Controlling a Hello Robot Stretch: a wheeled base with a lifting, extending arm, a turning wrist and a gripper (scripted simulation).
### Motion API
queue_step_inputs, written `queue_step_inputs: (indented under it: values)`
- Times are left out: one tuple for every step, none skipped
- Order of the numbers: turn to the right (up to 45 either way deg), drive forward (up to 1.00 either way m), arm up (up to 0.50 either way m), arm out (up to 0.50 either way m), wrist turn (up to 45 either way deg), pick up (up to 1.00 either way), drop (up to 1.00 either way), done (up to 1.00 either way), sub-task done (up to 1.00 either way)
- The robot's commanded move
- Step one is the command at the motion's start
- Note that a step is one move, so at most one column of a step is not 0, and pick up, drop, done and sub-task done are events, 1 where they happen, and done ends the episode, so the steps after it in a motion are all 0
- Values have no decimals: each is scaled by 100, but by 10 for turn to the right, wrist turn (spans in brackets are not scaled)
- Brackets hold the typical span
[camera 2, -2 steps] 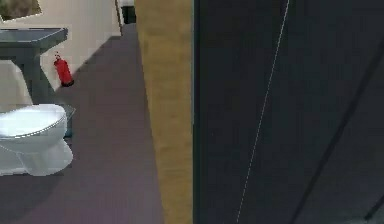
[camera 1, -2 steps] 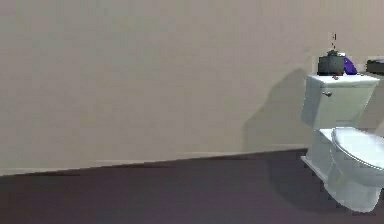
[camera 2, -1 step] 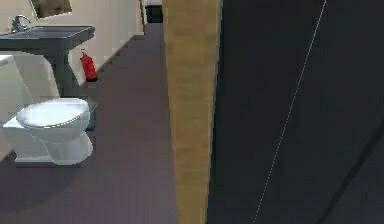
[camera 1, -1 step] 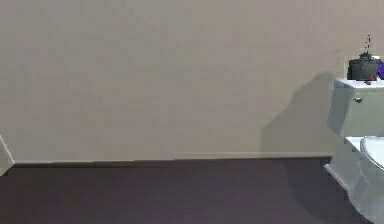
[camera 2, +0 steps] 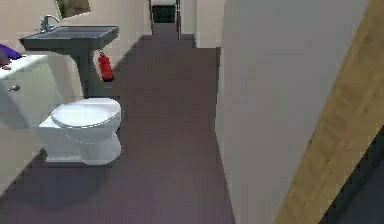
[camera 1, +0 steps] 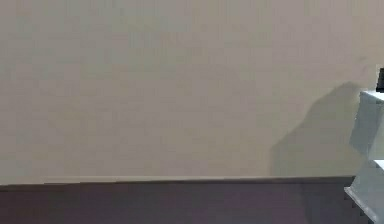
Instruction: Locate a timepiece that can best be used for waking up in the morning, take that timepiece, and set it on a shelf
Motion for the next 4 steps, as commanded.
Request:
queue_step_inputs:
  values:
    - [450,0,0,0,0,0,0,0,0]
    - [360,0,0,0,0,0,0,0,0]
    - [0,100,0,0,0,0,0,0,0]
    - [0,100,0,0,0,0,0,0,0]
